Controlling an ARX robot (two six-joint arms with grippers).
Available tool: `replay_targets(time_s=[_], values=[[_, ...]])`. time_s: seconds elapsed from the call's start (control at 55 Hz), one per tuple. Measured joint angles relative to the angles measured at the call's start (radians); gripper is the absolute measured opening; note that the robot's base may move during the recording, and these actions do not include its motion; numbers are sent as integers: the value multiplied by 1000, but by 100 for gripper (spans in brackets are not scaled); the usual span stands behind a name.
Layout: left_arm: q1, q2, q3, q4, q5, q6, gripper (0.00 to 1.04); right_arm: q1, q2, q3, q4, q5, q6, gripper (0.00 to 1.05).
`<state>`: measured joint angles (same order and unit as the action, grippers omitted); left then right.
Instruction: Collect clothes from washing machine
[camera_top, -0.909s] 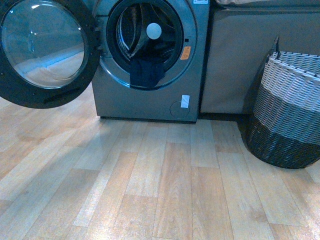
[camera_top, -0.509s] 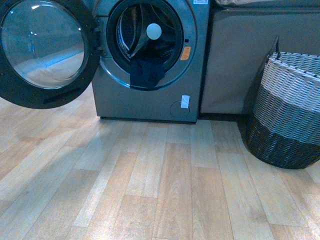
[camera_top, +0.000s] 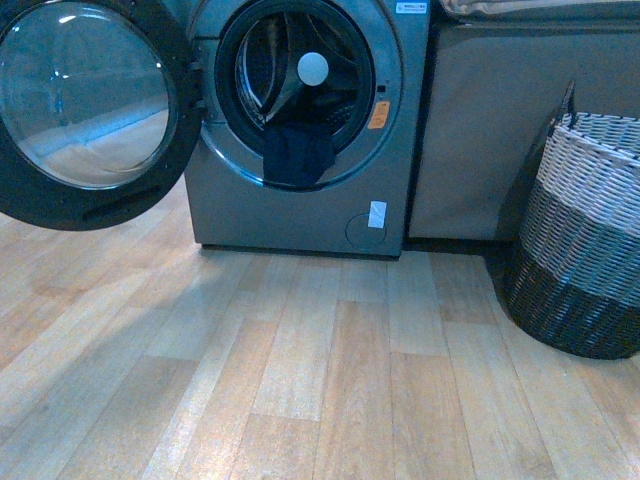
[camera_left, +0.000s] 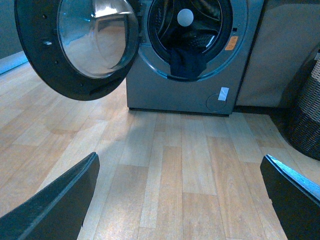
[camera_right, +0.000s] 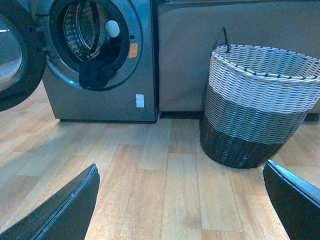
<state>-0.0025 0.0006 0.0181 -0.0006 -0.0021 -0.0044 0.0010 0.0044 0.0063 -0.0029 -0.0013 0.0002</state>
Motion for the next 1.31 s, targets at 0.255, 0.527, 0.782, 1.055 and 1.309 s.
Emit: replay_targets(time_s=[0.255, 0.527, 0.782, 1.055, 1.309], values=[[0, 2, 0, 0, 1, 0, 98, 0, 0, 0, -1, 0, 0, 97], [0, 0, 0, 0, 0, 0, 98, 0, 0, 0, -1, 0, 0, 97], [0, 1, 0, -1, 2, 0, 98, 0, 0, 0, -1, 0, 0, 97], [0, 0, 0, -1, 2, 0, 98, 0, 0, 0, 0, 2, 0, 97], [0, 2, 0, -2, 3, 0, 98, 0, 0, 0, -1, 3, 0, 97]])
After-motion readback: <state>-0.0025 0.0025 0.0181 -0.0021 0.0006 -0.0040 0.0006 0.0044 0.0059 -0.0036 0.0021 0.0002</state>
